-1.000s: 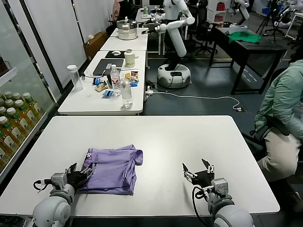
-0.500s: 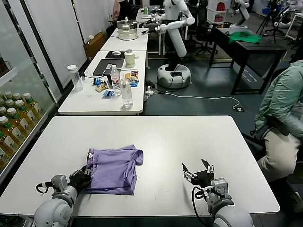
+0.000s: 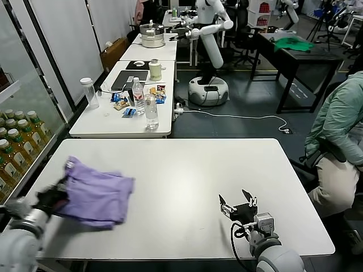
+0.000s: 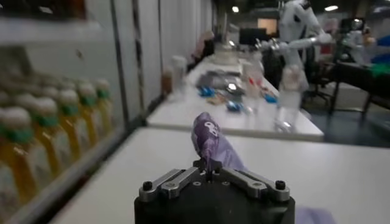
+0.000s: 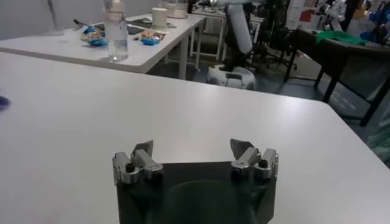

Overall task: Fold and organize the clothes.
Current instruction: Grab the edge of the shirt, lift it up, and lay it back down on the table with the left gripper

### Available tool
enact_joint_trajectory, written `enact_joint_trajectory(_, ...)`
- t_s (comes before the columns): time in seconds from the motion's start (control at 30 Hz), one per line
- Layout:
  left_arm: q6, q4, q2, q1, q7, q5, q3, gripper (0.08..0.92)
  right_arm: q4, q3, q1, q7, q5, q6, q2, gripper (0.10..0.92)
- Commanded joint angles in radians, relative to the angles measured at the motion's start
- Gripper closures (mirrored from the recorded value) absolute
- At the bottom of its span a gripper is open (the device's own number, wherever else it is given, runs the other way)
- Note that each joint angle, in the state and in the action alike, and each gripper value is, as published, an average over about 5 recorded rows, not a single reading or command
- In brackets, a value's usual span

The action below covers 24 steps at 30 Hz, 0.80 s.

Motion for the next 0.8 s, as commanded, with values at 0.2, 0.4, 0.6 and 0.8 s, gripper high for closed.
enact_joint_trajectory(0.2, 0.005, -0.175, -0.025, -0.024, 0.030, 0.088, 0.226, 0.908, 0.005, 0.000, -0.008, 0.001, -0.006, -0.001, 0.006, 0.203)
enact_joint_trajectory(0.4, 0.004, -0.182, -0.215, -0.092, 0.049, 0.327, 0.608, 0.908, 0.011, 0.010, -0.020, 0.002, -0.008, -0.002, 0.003, 0.203)
enact_joint_trajectory(0.6, -0.016, 0.009, -0.333, -0.227, 0.078, 0.490, 0.761, 0.908, 0.021, 0.018, -0.036, 0.002, -0.010, -0.003, 0.000, 0.203)
enact_joint_trajectory(0.8, -0.017, -0.007, -0.353, -0.296, 0.043, 0.514, 0.787, 0.822, 0.026, 0.026, -0.047, 0.003, -0.015, -0.004, 0.001, 0.203)
